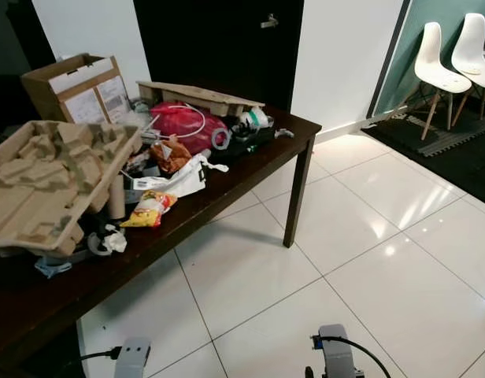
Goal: Picking trash to rubbish bin
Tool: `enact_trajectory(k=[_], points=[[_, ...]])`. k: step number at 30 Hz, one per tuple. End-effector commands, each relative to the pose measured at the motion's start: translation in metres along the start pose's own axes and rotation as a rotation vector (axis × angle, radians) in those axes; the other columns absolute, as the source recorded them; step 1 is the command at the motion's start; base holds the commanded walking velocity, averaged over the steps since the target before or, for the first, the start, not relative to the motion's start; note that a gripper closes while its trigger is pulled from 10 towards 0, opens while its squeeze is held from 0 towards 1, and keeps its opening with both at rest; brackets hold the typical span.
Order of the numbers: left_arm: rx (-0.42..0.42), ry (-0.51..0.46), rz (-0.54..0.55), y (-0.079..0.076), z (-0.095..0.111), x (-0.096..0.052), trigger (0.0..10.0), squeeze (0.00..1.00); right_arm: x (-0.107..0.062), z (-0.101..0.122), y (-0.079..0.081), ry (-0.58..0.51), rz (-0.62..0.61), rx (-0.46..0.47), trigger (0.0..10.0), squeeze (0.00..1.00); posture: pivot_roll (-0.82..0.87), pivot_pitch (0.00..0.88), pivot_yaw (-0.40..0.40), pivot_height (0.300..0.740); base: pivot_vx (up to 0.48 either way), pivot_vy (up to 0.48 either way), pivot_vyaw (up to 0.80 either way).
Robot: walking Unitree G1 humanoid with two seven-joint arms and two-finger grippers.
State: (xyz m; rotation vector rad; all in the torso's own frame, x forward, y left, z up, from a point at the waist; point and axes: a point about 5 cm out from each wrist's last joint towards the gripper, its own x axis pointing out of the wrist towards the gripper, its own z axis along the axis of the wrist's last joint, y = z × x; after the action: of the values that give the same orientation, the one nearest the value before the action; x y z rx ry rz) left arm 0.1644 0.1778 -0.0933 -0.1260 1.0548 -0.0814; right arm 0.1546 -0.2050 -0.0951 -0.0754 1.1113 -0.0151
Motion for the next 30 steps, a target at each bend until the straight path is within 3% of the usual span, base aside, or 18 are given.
enact_trajectory(k=[1,5,30], points=[[0.001,0.009,-0.013,-0.0037,-0.0020,0.0006,10.0,0.00,0.0001,0.0024,-0.0011,-0.006,-0.001,0.003,10.0,0.00,-0.02,0.020,-0.024,0.740,0.000,0.000,0.00],[0.004,0.008,-0.016,-0.0036,-0.0013,0.0006,10.0,0.00,0.0003,0.0043,-0.0005,-0.011,0.001,0.006,10.0,0.00,-0.02,0.020,-0.021,0.740,0.000,0.000,0.00],[0.008,0.001,-0.026,-0.0034,0.0026,0.0009,10.0,0.00,0.0005,0.0062,0.0008,-0.015,0.013,-0.001,10.0,0.00,-0.01,0.025,-0.025,0.740,0.000,-0.299,0.00]])
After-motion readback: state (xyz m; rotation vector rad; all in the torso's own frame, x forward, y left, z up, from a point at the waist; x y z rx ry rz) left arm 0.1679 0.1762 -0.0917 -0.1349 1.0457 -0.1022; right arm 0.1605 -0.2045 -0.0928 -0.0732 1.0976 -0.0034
